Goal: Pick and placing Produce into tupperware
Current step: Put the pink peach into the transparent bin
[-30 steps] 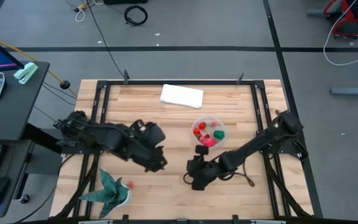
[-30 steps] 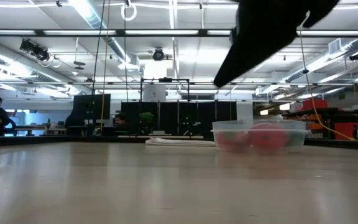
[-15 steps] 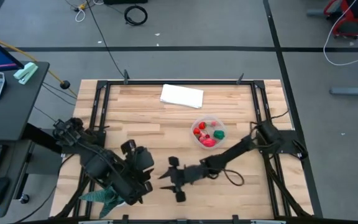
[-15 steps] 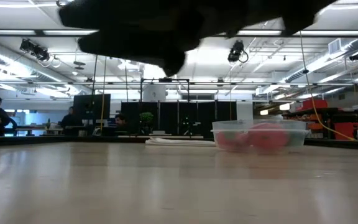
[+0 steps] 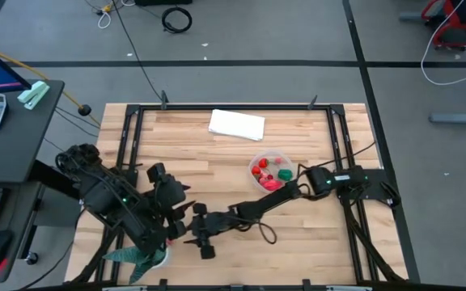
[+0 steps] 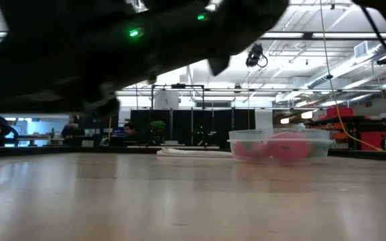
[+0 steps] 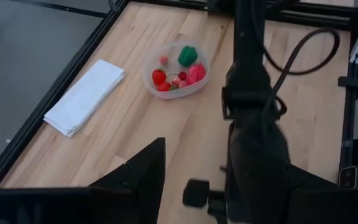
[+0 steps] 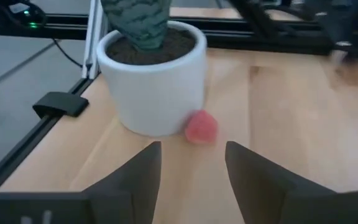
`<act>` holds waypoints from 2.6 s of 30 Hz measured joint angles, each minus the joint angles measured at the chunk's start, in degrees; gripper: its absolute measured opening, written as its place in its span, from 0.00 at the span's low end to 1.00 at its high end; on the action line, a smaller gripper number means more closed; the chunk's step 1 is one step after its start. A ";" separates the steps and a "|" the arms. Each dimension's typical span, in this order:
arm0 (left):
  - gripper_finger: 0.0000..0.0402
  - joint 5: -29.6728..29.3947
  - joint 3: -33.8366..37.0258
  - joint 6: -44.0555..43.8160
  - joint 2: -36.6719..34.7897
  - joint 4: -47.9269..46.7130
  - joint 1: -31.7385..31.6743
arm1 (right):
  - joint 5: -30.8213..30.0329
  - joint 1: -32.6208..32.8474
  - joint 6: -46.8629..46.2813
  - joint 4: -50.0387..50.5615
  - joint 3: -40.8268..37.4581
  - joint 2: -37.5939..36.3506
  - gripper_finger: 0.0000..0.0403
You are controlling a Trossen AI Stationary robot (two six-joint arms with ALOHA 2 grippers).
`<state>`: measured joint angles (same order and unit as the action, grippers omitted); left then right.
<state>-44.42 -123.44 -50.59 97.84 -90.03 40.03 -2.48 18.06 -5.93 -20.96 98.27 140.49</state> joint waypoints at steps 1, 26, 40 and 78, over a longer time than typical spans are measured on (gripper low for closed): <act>0.47 0.02 0.00 0.48 0.00 0.01 0.01 | 1.05 -0.30 0.01 1.18 2.47 1.46 0.47; 0.47 0.13 0.02 -1.82 -0.01 0.01 1.06 | 10.57 -2.62 3.15 1.36 18.50 11.86 0.47; 0.47 0.15 0.02 -2.75 0.00 0.01 1.07 | 10.55 -3.19 3.13 0.20 18.48 11.78 0.47; 0.42 23.82 0.13 -22.24 18.11 0.05 -3.37 | -15.70 8.53 -14.56 102.74 15.70 -33.07 0.47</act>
<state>-20.60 -123.31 -72.83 115.95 -89.97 36.66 -18.17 26.60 -20.48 81.78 113.97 107.42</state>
